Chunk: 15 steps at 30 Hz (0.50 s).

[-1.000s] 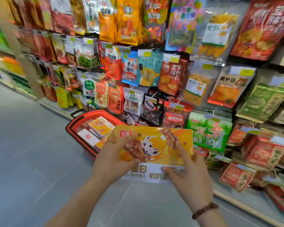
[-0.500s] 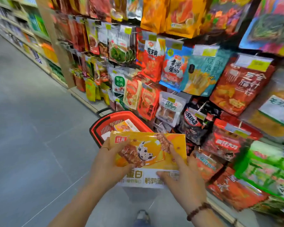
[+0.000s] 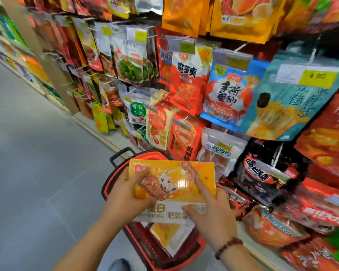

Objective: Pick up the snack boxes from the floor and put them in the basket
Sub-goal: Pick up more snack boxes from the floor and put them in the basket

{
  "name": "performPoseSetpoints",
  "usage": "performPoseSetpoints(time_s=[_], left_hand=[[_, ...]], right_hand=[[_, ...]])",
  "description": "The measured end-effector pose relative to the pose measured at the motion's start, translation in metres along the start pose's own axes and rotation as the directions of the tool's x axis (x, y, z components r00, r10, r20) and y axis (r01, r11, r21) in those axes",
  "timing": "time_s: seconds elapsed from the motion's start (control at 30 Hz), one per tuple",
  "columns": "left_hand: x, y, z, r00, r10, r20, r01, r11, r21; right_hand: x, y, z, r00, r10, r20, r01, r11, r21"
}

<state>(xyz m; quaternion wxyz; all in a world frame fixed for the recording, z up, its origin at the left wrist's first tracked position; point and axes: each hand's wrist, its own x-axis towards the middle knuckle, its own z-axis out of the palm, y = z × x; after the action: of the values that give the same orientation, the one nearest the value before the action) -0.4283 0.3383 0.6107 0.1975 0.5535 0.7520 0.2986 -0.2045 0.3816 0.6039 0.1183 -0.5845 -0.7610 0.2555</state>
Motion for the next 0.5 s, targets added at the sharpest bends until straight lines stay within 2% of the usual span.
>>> performPoseSetpoints(time_s=[0.1,0.23,0.4,0.5], left_hand=[[0.054,-0.025,0.002,0.995,0.048,0.089,-0.051,0.998,0.032],[0.13,-0.066,0.01,0.953,0.105,0.284,-0.12,0.992,0.034],[0.218,-0.108,0.023,0.82,0.253,0.514,-0.283,0.959,-0.02],[0.262,-0.149,0.047,0.728,0.292,0.62,-0.318,0.945,-0.073]], right_hand=[[0.037,-0.01,0.025,0.994,0.11,-0.011,-0.11,0.993,0.04],[0.075,-0.031,0.062,0.961,0.273,-0.054,-0.268,0.96,0.085],[0.116,-0.061,0.116,0.881,0.457,-0.121,-0.423,0.877,0.228],[0.148,-0.059,0.158,0.82,0.562,-0.111,-0.517,0.809,0.279]])
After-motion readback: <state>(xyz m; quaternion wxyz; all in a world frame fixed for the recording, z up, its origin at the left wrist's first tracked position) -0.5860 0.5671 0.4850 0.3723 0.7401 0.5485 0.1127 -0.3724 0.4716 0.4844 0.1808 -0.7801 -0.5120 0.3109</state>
